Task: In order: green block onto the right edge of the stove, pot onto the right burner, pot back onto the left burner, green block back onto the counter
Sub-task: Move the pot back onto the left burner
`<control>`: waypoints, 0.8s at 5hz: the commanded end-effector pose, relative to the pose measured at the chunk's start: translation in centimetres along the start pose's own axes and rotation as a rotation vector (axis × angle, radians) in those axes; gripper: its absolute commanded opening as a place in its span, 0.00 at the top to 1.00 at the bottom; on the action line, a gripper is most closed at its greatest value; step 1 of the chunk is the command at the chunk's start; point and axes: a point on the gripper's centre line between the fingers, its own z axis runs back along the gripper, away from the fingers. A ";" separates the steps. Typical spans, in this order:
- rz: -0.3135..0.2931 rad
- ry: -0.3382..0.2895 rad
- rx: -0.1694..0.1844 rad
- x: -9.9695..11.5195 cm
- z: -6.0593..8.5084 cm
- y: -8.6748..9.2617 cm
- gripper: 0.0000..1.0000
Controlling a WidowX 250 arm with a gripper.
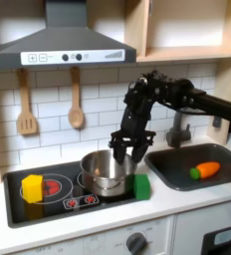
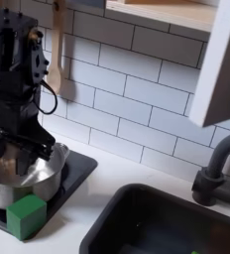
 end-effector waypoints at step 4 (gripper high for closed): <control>0.052 0.014 -0.025 1.9 -0.2 1.3 0.00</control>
